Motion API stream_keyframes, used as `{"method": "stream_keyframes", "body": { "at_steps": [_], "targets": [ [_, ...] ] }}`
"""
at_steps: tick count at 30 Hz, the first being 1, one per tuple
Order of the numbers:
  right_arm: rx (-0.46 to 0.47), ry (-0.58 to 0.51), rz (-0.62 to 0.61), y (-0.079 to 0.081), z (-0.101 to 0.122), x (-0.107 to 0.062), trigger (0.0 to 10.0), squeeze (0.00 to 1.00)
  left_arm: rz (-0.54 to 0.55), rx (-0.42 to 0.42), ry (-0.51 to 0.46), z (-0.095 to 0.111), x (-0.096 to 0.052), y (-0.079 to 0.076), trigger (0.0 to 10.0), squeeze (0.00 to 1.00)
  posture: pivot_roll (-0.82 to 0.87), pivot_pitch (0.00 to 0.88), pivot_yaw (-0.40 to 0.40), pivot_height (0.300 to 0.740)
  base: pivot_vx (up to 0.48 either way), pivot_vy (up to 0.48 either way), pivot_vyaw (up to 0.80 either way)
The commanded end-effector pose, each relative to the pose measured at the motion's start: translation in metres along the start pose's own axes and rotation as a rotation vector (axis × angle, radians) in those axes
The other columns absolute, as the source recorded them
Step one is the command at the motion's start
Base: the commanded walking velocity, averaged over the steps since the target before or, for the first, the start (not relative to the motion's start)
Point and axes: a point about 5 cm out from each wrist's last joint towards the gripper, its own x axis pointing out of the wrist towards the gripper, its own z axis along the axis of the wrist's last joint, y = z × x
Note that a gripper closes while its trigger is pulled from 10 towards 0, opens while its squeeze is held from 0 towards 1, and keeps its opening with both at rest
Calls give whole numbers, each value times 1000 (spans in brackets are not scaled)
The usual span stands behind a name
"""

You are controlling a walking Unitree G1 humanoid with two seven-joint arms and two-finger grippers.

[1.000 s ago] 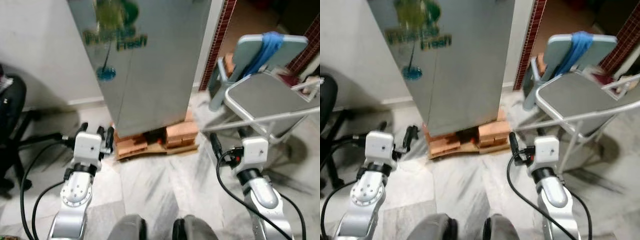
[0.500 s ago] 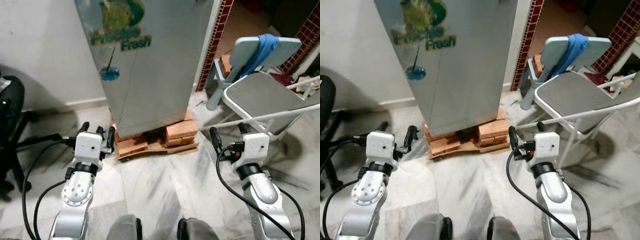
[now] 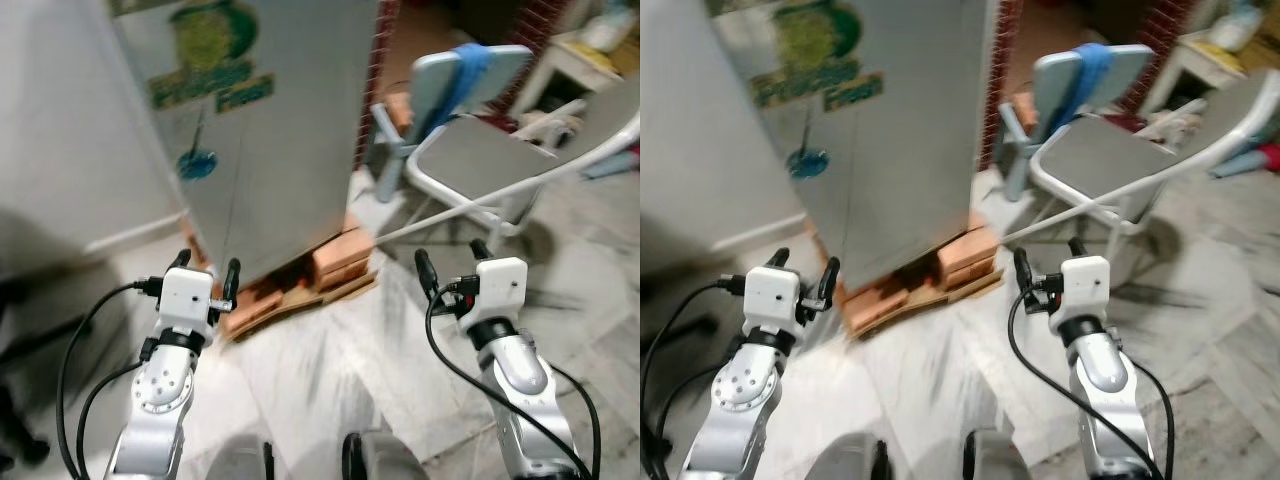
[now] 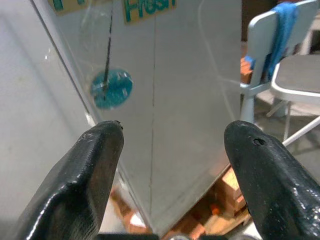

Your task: Restocking fridge

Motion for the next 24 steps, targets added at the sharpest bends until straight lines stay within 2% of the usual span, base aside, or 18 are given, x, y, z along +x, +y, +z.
{"method": "stream_keyframes", "body": {
  "at_steps": [1,5,8,14,19,24],
  "targets": [
    [8,-4,10,5,-1,3,10000,0,23,17,16,-4,-2,8,10000,0,64,108,-1,740,0,480,-731],
    [8,-5,0,7,-5,8,10000,0,27,27,18,-8,3,9,10000,0,62,62,14,740,0,480,-502],
    [-2,-19,-25,8,-8,16,10000,0,-4,64,28,-13,11,9,10000,0,63,30,36,740,0,0,0],
    [-7,-32,-47,10,-9,27,10000,0,26,11,43,-15,24,18,10000,0,58,0,54,740,0,0,0],
    [-20,-51,-41,13,-10,34,10000,0,25,6,32,-17,31,20,10000,0,59,0,51,740,0,429,-675],
    [-22,-55,-39,13,-10,36,10000,0,19,-6,38,-20,28,16,10000,0,63,0,38,740,0,480,-800]
  ]
}}
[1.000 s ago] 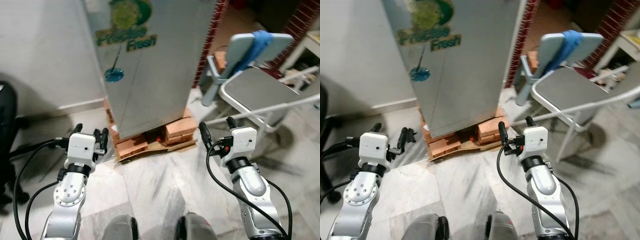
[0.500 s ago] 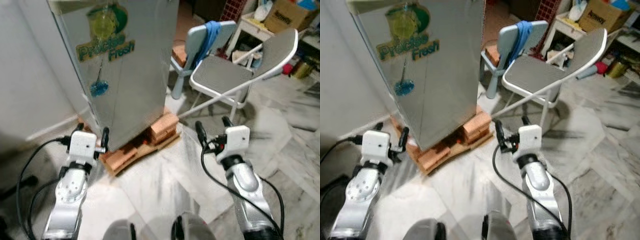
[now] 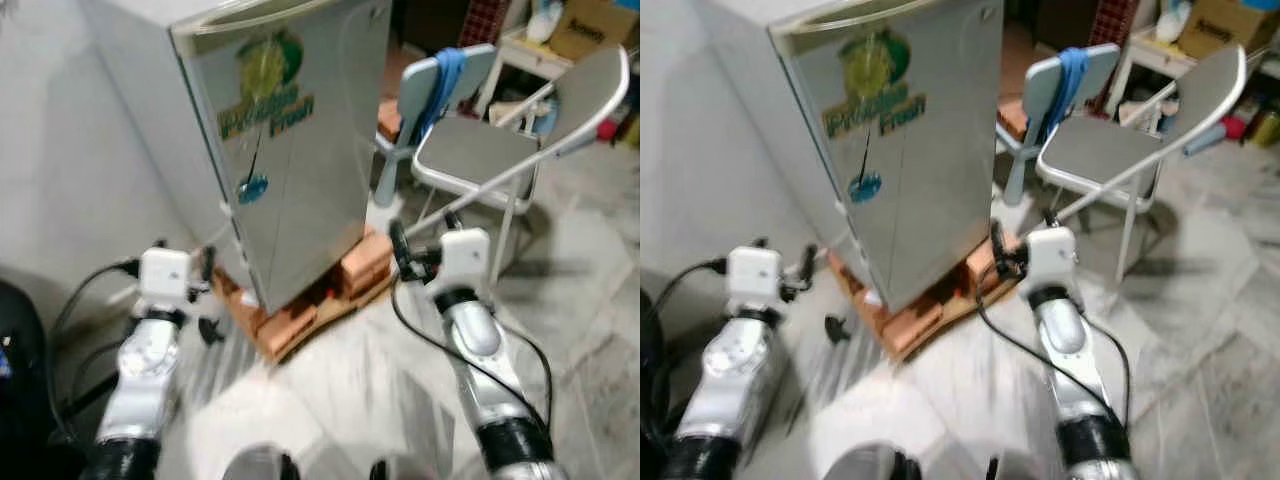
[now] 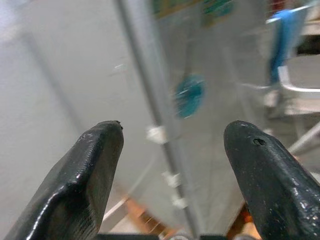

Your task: Restocking fridge

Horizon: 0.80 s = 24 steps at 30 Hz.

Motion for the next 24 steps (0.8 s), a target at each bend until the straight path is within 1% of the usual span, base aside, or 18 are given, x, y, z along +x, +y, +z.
{"method": "stream_keyframes", "body": {
  "at_steps": [1,4,8,9,13,24],
  "targets": [
    [10,-16,19,8,2,1,10000,0,16,10,10,-3,-4,7,10000,0,65,0,30,740,0,480,-744],
    [8,-15,25,8,2,1,10000,0,8,1,19,-7,-8,4,10000,0,68,0,17,740,0,480,-590],
    [8,-14,31,6,1,-1,10000,0,13,-9,31,-12,-13,4,10000,0,68,10,8,740,0,480,-461],
    [7,-10,34,6,0,-1,10000,0,12,-15,43,-16,-16,5,10000,0,65,12,6,740,0,480,0],
    [1,-7,36,5,0,-1,10000,0,10,-21,47,-17,-17,3,10000,0,64,13,0,740,0,480,0],
    [-14,-6,66,6,0,-1,10000,0,29,-26,27,-15,-15,0,10000,0,70,16,-29,740,0,480,-770]
  ]
}}
